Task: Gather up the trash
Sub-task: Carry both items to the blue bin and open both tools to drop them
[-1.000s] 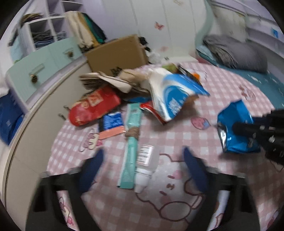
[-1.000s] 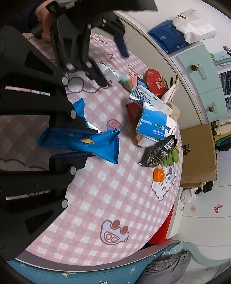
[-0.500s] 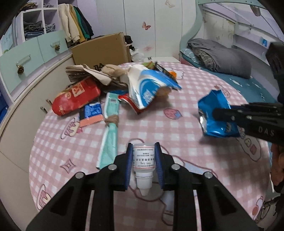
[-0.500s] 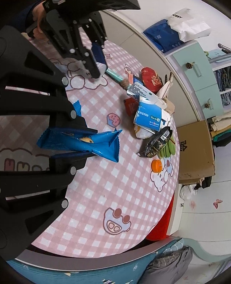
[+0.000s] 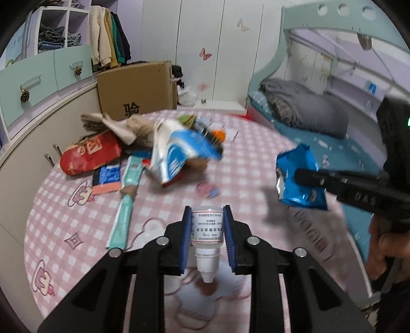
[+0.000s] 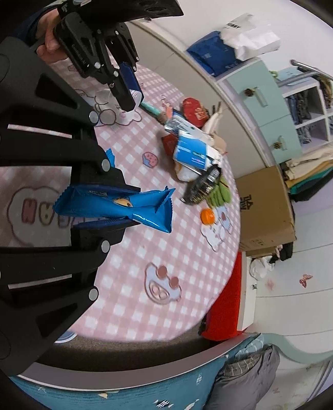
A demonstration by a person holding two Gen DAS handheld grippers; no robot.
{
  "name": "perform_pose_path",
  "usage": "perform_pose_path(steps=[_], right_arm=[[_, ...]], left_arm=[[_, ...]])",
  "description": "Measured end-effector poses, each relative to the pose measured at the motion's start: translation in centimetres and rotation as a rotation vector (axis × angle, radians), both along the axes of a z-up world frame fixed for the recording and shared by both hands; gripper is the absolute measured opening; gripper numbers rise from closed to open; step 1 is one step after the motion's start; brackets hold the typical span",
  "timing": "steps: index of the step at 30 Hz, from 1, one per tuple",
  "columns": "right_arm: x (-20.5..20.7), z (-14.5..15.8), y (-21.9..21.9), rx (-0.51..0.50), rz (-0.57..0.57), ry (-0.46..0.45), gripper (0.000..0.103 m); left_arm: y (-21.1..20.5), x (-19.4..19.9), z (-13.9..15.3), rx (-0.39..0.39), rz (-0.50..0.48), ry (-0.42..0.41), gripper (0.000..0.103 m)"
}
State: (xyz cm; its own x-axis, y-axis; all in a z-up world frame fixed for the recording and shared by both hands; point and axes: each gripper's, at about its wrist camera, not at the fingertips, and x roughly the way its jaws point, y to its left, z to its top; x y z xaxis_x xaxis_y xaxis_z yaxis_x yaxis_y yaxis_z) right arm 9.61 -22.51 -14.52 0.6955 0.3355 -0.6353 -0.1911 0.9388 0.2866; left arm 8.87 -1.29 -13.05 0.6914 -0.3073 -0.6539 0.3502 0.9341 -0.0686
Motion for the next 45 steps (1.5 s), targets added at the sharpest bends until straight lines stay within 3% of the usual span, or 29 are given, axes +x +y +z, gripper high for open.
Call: perform_pose_path(steps=[5, 9, 13, 16, 21, 25, 30, 33, 37, 38, 39, 40, 42, 45], right_arm=[[-1.0, 0.9, -4.2, 0.042, -0.049, -0.035, 0.018], [-2.2, 1.4, -9.3, 0.066, -0.132, -0.056, 0.018], [-3.9, 0.3, -15.6, 0.081, -0.245, -0.038, 0.018], [-4.9, -2.2, -20.8, 0.124, -0.331, 0.017, 0.018], [-6.1, -10.9, -28.1, 0.167, -0.462, 0.198, 0.018], [-6.3, -19.1, -31.2, 0.215, -0.515, 0.359, 0.018], [-6.2, -29.9, -32.5, 0.279, -0.543, 0.559, 0.018], [-5.8, -34.2, -32.4, 0.309, -0.545, 0.631, 0.018], [-4.4, -37.8, -31.8, 0.337, -0.534, 0.689, 0.019], [-4.1, -38.7, -31.7, 0.345, -0.535, 0.71, 0.022], [-3.9, -39.6, -31.8, 0.355, -0.541, 0.733, 0.039], [-3.7, -40.2, -31.8, 0.36, -0.551, 0.748, 0.063], [-3.8, -41.1, -32.3, 0.368, -0.575, 0.753, 0.074], [-4.3, -41.3, -32.5, 0.384, -0.593, 0.756, 0.087]], left_arm=[[-3.4, -0.4, 1.9, -0.087, -0.031, -0.039, 0.023], [-8.6, -0.7, 2.5, -0.122, -0.099, -0.051, 0.023], [-15.5, -1.2, 1.5, -0.136, -0.198, -0.031, 0.023], [-21.0, -1.7, -0.5, -0.127, -0.285, 0.006, 0.023], [-29.7, -2.6, -6.5, -0.064, -0.423, 0.104, 0.023], [-34.6, -1.6, -13.8, 0.008, -0.465, 0.229, 0.023], [-36.8, 2.0, -23.3, 0.087, -0.433, 0.412, 0.023], [-37.4, 4.2, -28.1, 0.109, -0.412, 0.507, 0.023], [-37.6, 5.7, -33.4, 0.103, -0.375, 0.625, 0.025], [-37.8, 6.2, -34.7, 0.1, -0.376, 0.666, 0.039], [-37.7, 6.5, -35.5, 0.095, -0.374, 0.693, 0.055], [-37.7, 6.5, -36.1, 0.098, -0.366, 0.709, 0.062], [-37.4, 6.7, -36.9, 0.136, -0.323, 0.701, 0.079], [-37.2, 6.8, -37.0, 0.132, -0.293, 0.713, 0.081]])
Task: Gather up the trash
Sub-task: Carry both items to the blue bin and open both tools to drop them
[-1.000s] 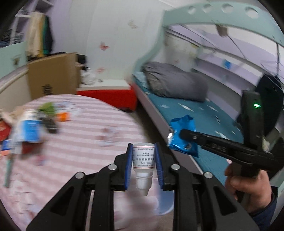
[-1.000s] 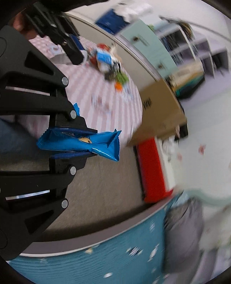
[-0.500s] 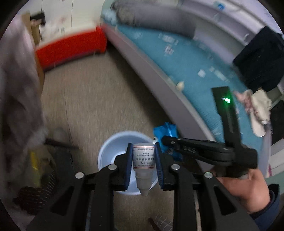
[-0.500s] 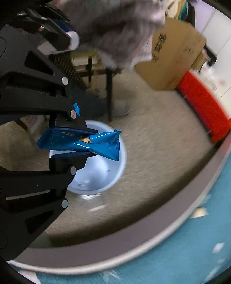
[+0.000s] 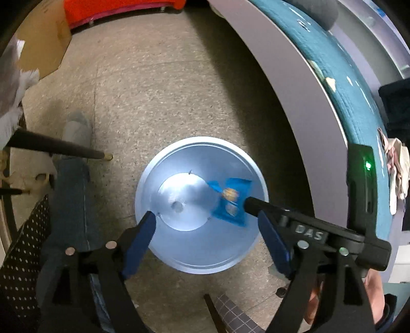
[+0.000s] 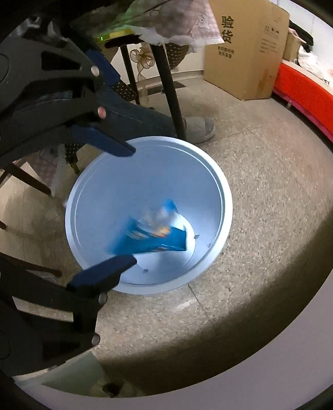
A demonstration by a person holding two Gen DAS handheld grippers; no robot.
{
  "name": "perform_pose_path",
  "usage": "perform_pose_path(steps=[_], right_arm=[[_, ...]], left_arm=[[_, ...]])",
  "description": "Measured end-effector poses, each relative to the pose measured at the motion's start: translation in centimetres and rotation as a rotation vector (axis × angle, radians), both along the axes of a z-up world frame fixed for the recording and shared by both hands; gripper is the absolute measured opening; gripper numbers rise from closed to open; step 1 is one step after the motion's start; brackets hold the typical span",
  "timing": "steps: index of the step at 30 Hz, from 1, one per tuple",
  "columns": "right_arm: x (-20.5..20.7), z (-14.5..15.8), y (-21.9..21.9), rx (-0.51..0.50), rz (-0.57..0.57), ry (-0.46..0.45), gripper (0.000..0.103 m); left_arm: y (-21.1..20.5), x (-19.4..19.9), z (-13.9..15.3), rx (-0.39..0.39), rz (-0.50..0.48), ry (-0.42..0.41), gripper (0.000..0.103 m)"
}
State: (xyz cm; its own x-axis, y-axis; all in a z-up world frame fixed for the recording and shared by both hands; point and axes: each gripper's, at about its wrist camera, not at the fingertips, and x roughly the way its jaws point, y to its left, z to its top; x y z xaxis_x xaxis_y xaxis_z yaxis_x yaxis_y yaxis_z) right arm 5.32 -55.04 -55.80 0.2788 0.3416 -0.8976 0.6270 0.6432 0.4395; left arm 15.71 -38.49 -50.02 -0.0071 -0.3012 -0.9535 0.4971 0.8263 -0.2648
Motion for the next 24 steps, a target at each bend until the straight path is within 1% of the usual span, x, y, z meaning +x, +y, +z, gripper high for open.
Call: perform_pose_path(steps=[1, 3, 5, 7, 10, 13, 14, 15, 17, 18, 20, 21, 23, 24], right_arm=[[-0.1, 0.1, 0.0, -0.002, -0.005, -0.003, 0.093], [-0.5, 0.5, 0.0, 0.006, -0.019, -0.014, 0.097], [-0.9, 1.3, -0.2, -0.015, -0.027, -0.021, 0.097], [-1.4, 2.7, -0.6, -0.049, -0.044, -0.049, 0.097], [-2.6, 5.6, -1.3, -0.1, -0.088, -0.105, 0.097], [-3.9, 9.5, -1.9, -0.135, -0.137, -0.179, 0.097], [-4.3, 10.8, -2.1, -0.145, -0.149, -0.207, 0.097], [-4.8, 12.7, -2.2, -0.159, -0.164, -0.247, 0.097], [-5.4, 15.4, -2.3, -0.177, -0.183, -0.303, 0.097], [-5.8, 17.4, -2.3, -0.191, -0.193, -0.342, 0.097], [-6.3, 20.7, -1.9, -0.221, -0.198, -0.403, 0.097], [-6.5, 22.0, -1.6, -0.234, -0.197, -0.426, 0.097], [-6.9, 25.7, -0.7, -0.271, -0.184, -0.487, 0.097], [-6.9, 27.0, -0.3, -0.281, -0.178, -0.507, 0.097]], left_arm=[[0.2, 0.1, 0.0, 0.016, 0.008, -0.006, 0.081], [0.7, -0.1, 0.4, 0.031, 0.017, -0.028, 0.081], [0.8, -0.5, 1.3, 0.043, 0.019, -0.059, 0.082], [0.9, -0.9, 2.8, 0.045, 0.026, -0.106, 0.083], [1.0, -1.6, 5.5, 0.037, 0.028, -0.163, 0.088], [0.8, -3.1, 9.0, -0.011, -0.004, -0.221, 0.089], [0.6, -3.9, 10.7, -0.033, -0.019, -0.249, 0.09], [0.7, -4.3, 11.6, -0.047, -0.03, -0.271, 0.092], [0.7, -6.0, 15.1, -0.081, -0.061, -0.355, 0.093], [0.7, -6.6, 16.4, -0.096, -0.071, -0.381, 0.093], [1.0, -8.3, 19.7, -0.146, -0.108, -0.442, 0.093], [1.2, -9.0, 21.1, -0.158, -0.119, -0.468, 0.094], [2.1, -10.5, 24.1, -0.185, -0.143, -0.528, 0.094], [2.5, -10.9, 25.2, -0.194, -0.148, -0.548, 0.094]])
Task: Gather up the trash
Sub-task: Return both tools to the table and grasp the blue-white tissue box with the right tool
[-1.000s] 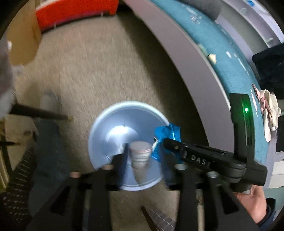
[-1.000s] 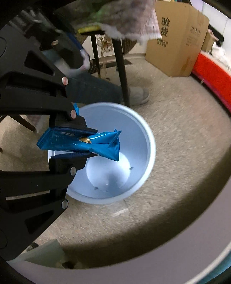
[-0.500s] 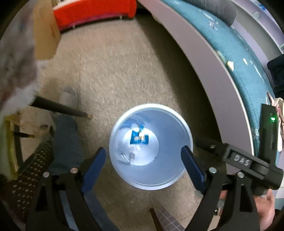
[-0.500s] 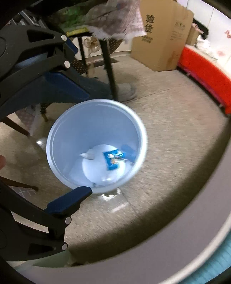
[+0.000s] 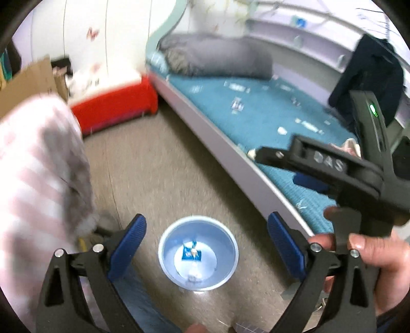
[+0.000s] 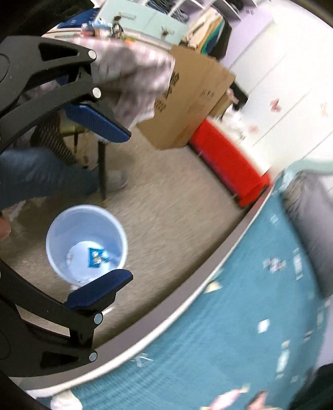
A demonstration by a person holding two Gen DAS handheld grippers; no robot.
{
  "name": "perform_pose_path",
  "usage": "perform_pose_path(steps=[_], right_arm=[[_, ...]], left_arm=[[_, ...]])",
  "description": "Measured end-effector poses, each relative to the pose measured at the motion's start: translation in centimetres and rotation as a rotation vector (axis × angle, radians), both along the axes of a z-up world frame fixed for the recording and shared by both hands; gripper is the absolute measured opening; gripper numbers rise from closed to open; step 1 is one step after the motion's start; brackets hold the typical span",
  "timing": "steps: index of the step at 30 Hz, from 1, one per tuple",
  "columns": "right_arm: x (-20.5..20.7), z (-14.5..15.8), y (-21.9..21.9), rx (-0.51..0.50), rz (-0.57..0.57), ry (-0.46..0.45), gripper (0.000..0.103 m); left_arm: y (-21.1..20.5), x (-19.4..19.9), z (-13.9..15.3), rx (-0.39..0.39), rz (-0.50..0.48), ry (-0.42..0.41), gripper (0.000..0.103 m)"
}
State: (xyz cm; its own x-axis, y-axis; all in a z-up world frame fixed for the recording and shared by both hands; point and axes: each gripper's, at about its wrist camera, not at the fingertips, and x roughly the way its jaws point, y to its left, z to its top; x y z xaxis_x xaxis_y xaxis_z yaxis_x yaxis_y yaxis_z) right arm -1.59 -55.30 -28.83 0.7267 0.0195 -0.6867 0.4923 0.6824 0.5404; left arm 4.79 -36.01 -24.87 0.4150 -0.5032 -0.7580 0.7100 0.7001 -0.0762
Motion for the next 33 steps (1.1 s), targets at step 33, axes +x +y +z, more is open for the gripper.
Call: perform_pose_path(steps=[33], right_arm=[[13.1, 19.4, 35.5, -0.33, 0.711, -0.245, 0.097]], left_arm=[[40.6, 7.8, 13.3, -0.013, 0.733, -0.202, 0.093]])
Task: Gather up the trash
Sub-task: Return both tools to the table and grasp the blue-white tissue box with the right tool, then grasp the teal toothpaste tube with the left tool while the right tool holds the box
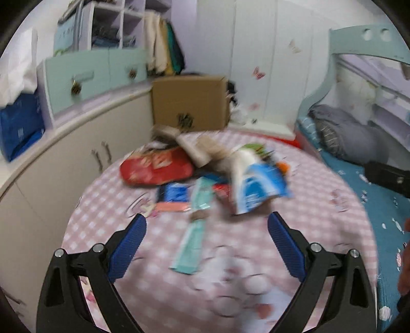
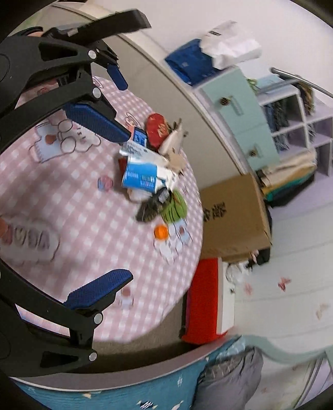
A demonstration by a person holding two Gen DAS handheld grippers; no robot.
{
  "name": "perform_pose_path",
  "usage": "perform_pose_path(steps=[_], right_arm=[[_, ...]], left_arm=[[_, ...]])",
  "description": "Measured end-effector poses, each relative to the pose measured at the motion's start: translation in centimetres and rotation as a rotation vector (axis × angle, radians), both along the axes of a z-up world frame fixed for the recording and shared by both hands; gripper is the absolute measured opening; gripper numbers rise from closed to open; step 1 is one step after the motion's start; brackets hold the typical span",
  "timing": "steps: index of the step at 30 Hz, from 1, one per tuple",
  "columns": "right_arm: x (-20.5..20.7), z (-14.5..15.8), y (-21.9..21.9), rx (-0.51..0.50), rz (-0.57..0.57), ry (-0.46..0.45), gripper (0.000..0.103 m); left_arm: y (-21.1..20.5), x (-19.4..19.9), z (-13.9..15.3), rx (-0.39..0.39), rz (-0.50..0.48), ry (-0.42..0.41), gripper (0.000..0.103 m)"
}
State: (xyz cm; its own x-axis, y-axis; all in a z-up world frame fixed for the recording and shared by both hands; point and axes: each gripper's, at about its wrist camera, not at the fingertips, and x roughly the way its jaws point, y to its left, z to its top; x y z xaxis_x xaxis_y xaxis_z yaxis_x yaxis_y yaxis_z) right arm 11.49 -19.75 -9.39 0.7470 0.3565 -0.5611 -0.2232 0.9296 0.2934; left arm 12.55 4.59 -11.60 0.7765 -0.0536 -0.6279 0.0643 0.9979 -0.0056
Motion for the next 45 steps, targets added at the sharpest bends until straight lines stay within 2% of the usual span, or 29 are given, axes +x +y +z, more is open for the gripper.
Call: perform_pose_path(steps=[7, 9, 11, 15, 16, 18, 20, 23, 25, 26, 28, 30, 31, 33, 38, 45], right_arm=[[4.8, -1.7, 6.5, -0.094, 0.068, 0.07, 0.097], [6.3, -2.3, 8.0, -0.124, 0.071, 0.089, 0.097], [7.6, -3.0, 9.1, -0.147, 0.073, 0.115, 0.097], [10.1, -4.5, 11.0, -0.216, 0.053, 0.157, 0.097], [10.6, -5.0, 11.5, -0.246, 0.052, 0.163, 0.091], [11.1, -5.6, 11.7, -0.235, 0.073, 0.182, 0.08], [10.8, -5.6, 11.4, -0.231, 0.085, 0.17, 0.078], [9.7, -5.5, 10.1, -0.165, 0.105, 0.158, 0.072], [8.7, -5.2, 9.3, -0.125, 0.118, 0.144, 0.071], [8.1, -5.0, 8.8, -0.106, 0.126, 0.137, 0.071], [7.2, -4.9, 7.6, -0.077, 0.118, 0.136, 0.071], [6.5, -4.8, 6.4, -0.028, 0.116, 0.143, 0.07], [6.1, -4.9, 5.8, -0.004, 0.119, 0.144, 0.07], [5.1, -4.8, 4.8, 0.019, 0.123, 0.136, 0.07], [3.3, -5.0, 2.4, 0.091, 0.125, 0.135, 0.07], [1.4, -5.1, 0.1, 0.126, 0.108, 0.118, 0.07]], left_arm=[[1.9, 3.4, -3.2, 0.02, -0.013, 0.097, 0.094], [2.5, 4.4, -3.8, -0.01, -0.005, 0.136, 0.094], [2.9, 4.6, -3.8, -0.04, -0.004, 0.13, 0.094], [2.9, 5.8, -4.3, -0.042, 0.003, 0.161, 0.094], [2.9, 6.1, -4.5, -0.045, 0.006, 0.177, 0.094], [2.9, 6.7, -4.9, -0.061, 0.004, 0.204, 0.094], [2.9, 7.5, -5.3, -0.075, 0.0, 0.229, 0.093], [2.2, 8.3, -5.5, -0.072, -0.033, 0.235, 0.093], [1.4, 8.4, -5.5, -0.041, -0.062, 0.234, 0.085], [1.0, 8.3, -5.5, -0.028, -0.072, 0.231, 0.076], [-0.3, 7.9, -5.5, -0.003, -0.136, 0.228, 0.068], [-1.3, 7.5, -5.4, 0.064, -0.136, 0.218, 0.041], [-1.5, 7.3, -5.4, 0.07, -0.145, 0.215, 0.038], [-1.5, 6.9, -5.3, 0.065, -0.152, 0.213, 0.024], [-0.2, 5.5, -5.3, -0.017, -0.166, 0.22, 0.022], [0.8, 3.3, -5.4, -0.097, -0.166, 0.218, 0.021]])
